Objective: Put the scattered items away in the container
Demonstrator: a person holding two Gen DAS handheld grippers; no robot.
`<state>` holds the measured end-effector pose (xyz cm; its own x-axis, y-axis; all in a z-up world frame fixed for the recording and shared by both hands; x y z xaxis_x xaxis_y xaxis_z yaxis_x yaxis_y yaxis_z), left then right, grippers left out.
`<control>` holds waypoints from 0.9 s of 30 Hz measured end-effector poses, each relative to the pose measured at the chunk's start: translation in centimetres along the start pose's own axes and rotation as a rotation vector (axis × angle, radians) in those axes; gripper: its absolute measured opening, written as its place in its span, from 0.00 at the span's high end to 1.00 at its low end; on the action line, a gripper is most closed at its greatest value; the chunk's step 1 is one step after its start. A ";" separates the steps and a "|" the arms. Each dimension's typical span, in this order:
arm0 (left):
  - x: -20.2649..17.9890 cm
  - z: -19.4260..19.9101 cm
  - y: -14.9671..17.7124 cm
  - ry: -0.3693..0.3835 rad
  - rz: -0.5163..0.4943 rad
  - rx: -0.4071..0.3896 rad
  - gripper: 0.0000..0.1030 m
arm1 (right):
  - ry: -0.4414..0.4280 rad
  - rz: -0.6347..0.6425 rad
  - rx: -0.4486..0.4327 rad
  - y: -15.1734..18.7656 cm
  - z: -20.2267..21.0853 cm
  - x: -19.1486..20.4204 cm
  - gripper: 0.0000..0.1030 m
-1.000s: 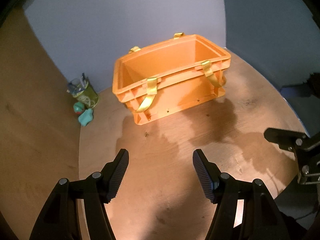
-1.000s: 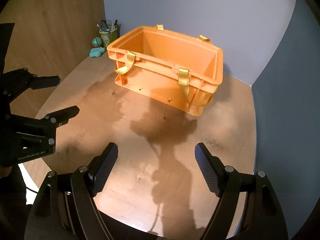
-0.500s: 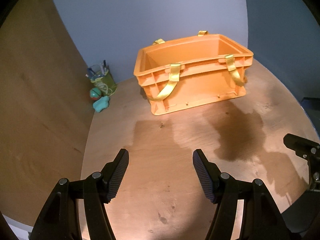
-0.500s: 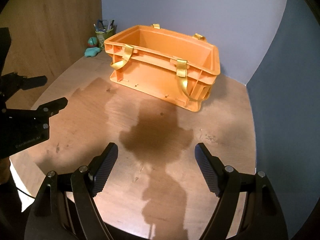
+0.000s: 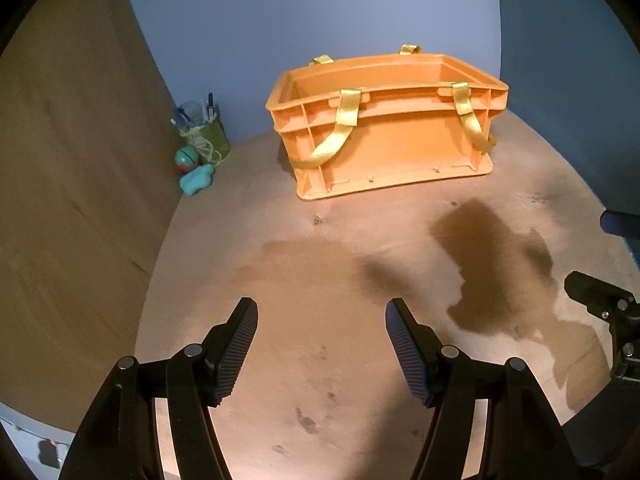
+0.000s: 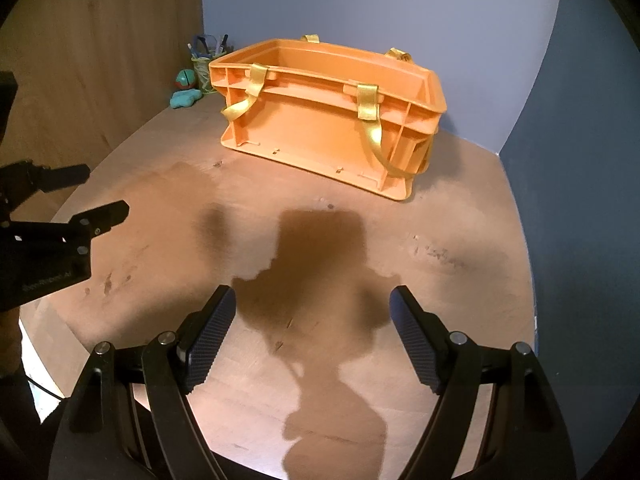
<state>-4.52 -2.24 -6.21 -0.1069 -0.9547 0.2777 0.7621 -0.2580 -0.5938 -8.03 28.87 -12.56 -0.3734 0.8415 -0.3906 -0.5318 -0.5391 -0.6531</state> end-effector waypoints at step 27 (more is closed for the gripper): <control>-2.3 -1.2 1.3 0.046 -0.037 0.010 0.39 | -0.011 -0.019 -0.005 1.2 -0.2 -0.1 0.25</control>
<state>-3.99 -0.53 -8.54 -0.1644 -0.9504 0.2642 0.7637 -0.2921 -0.5757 -8.46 28.10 -13.44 -0.3715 0.8513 -0.3705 -0.5357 -0.5224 -0.6634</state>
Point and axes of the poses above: each gripper's, at about its wrist camera, not at the fingertips, and z roughly against the way its jaws point, x to its left, y to its underside, the point moved 5 cm from there along -z, roughly the way its jaws point, and after that the axes turned 2 degrees about x, right-handed, at the moved point
